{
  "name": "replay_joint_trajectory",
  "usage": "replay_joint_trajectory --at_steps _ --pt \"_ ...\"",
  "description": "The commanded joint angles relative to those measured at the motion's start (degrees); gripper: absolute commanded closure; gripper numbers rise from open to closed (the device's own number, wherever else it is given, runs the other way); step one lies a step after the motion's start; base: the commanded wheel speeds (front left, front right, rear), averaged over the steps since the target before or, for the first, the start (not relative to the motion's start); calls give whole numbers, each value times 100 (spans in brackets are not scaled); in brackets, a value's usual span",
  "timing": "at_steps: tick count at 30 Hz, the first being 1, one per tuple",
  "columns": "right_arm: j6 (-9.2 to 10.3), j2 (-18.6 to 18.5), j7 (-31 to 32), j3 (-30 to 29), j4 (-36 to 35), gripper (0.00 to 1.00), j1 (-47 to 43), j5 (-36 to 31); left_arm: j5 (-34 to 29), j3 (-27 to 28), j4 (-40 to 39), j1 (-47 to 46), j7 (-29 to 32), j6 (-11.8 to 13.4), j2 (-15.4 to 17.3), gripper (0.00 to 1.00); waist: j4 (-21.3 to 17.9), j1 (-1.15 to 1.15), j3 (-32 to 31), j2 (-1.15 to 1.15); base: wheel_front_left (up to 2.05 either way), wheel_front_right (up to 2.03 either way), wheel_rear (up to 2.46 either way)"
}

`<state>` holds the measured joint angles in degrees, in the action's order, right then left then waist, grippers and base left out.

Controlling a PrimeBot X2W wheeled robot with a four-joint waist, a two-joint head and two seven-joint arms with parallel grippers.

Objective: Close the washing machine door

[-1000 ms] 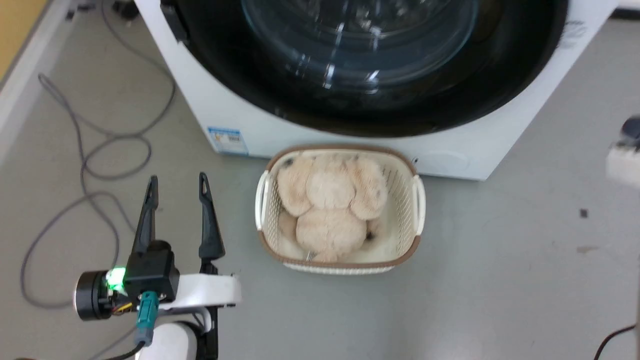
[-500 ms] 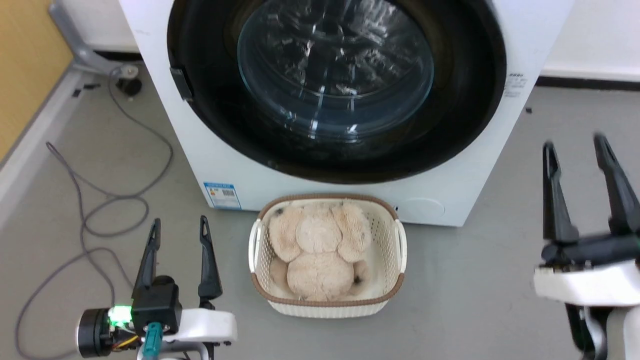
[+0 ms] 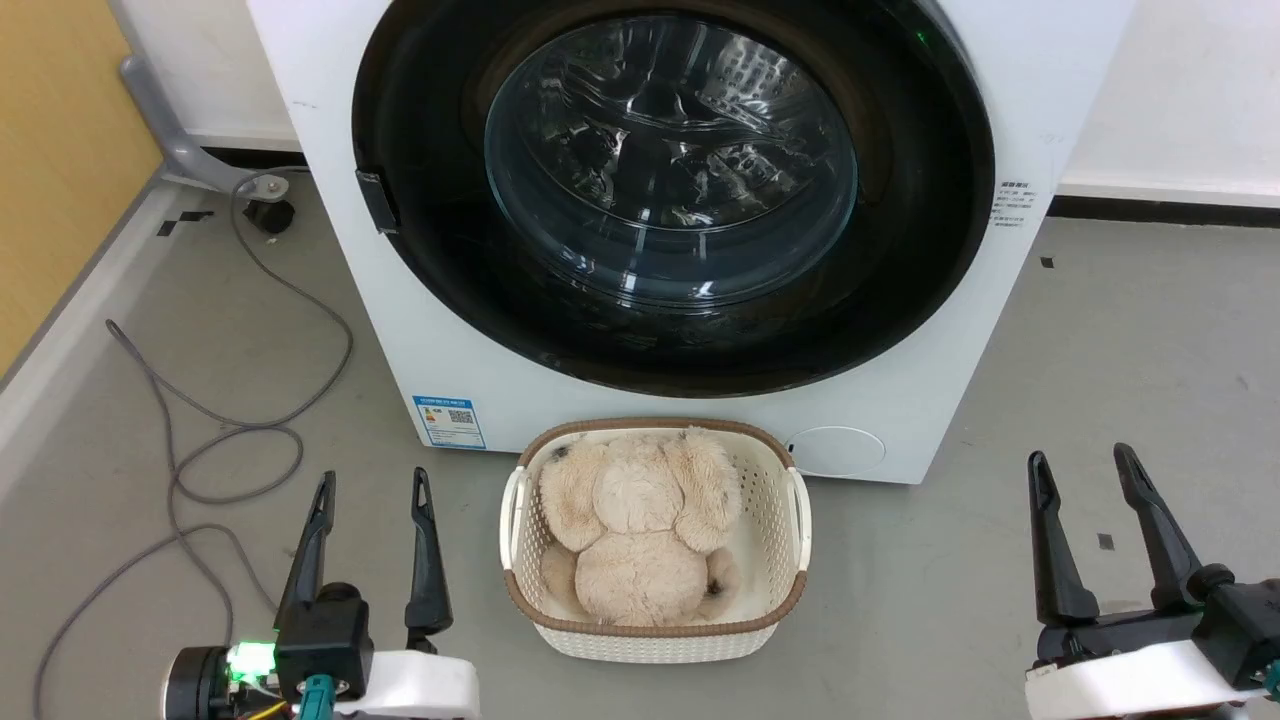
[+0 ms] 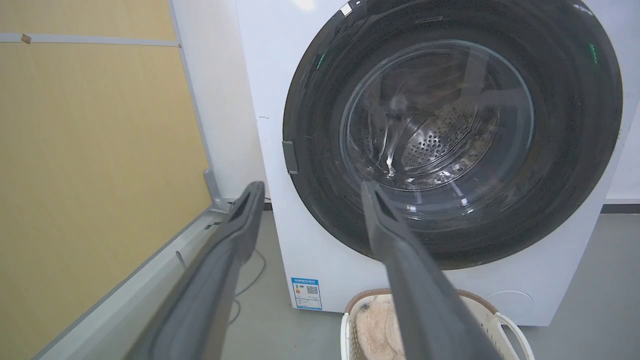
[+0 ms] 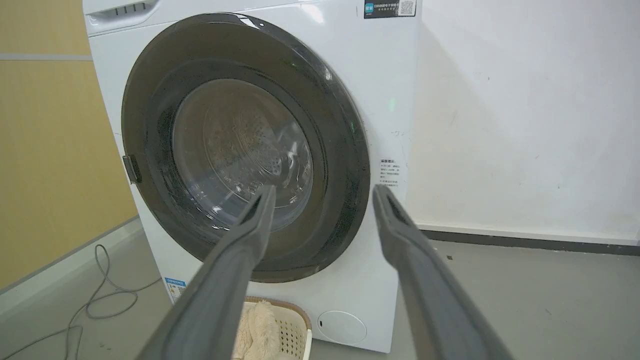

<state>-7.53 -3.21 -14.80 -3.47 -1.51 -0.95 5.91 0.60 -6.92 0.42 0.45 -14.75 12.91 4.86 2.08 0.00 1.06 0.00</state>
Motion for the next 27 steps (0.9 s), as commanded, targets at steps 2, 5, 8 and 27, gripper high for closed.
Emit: replay_joint_trajectory --at_steps 2,5,8,27 --pt "4 32 -20 9 -13 0 -86 38 -16 -20 9 94 -25 -33 43 0 4 0 -3 0 0 0 0" --pt "4 33 -20 -11 -8 0 -90 44 4 -27 22 89 -25 -57 49 0 16 0 -2 0 0 0 0" --pt "0 0 8 -5 -2 100 3 -7 5 -11 11 45 10 -52 2 100 19 0 -4 0 0 0 0" --pt "0 4 205 44 18 100 15 -95 -3 83 4 33 206 -217 -29 100 -11 0 -18 0 0 0 0"
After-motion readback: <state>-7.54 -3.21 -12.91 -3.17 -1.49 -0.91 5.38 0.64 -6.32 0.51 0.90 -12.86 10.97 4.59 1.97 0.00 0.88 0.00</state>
